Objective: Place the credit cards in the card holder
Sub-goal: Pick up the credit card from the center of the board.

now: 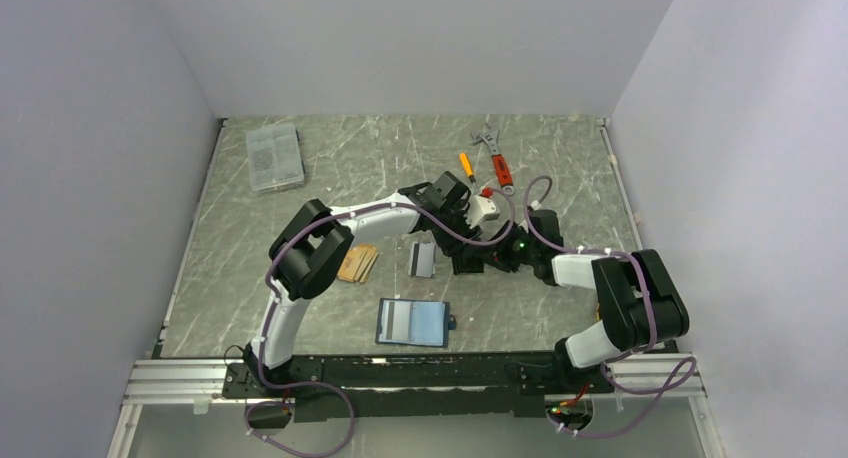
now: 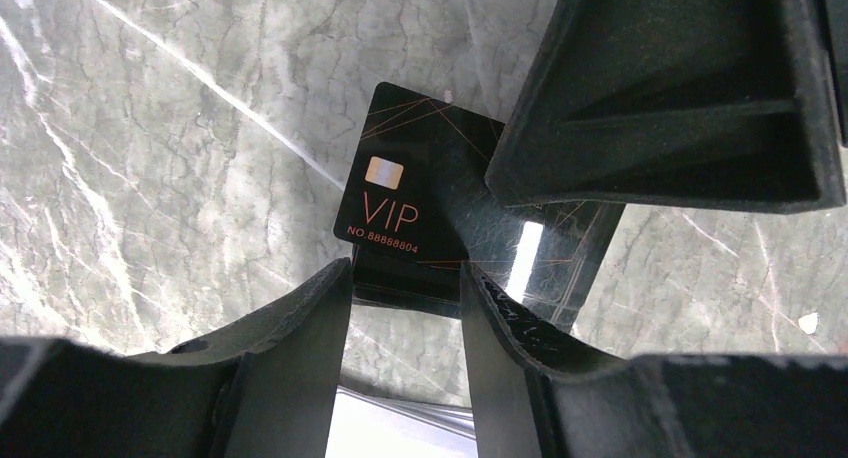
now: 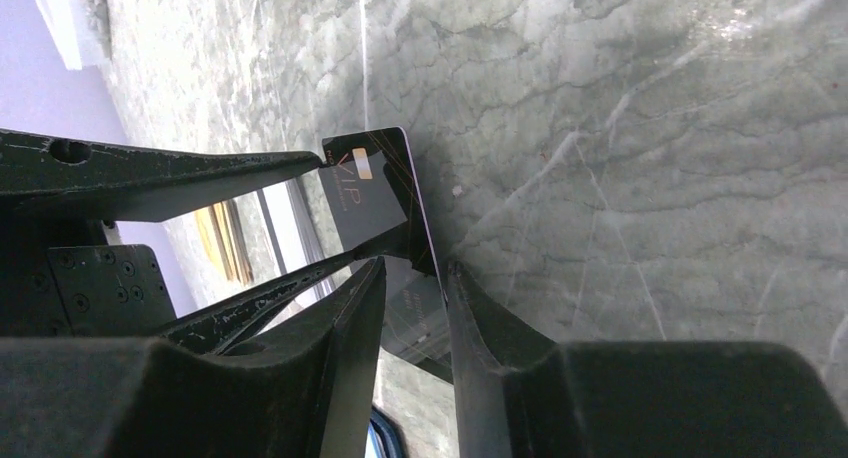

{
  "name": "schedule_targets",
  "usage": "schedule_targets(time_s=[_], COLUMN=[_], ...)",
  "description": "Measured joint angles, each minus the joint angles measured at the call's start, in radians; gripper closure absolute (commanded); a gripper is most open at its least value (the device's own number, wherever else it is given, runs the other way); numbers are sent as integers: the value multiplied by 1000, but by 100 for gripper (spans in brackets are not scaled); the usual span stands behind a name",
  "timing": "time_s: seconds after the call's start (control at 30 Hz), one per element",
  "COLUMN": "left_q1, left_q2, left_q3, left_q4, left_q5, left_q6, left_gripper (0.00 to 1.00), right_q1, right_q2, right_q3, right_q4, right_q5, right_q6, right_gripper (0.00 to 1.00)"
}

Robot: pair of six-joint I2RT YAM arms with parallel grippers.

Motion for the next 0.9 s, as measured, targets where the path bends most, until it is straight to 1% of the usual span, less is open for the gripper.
schedule_targets(time_s=[0.27, 0.33, 0.43, 0.5, 0.57, 0.73, 0.9], left_q1=[1, 1, 1, 1, 1, -1, -10], left_q2=[3, 5, 11, 15, 19, 37, 44], left_q3=[3, 10, 20, 26, 31, 56, 65], left_q4=[-1, -7, -14, -16, -16, -17, -15], left_q5=[8, 9, 13, 16, 18, 34, 50], left_q6=[8, 9, 11, 13, 16, 16, 19], left_gripper=[51, 52, 52, 52, 52, 52, 49], right_q1=[-14, -14, -14, -15, -15, -14, -12], right_q2=[17, 17, 16, 15, 9, -26, -105], right_q3=[-39, -43, -47, -51, -58, -84, -111], right_q4=[92, 101, 100, 99, 100, 100, 53], right_q5=[-26, -26, -21, -16, -15, -6, 32], right_q6=[41, 45, 46, 47, 46, 47, 43], right_gripper=[70, 72, 81, 89, 93, 94, 95])
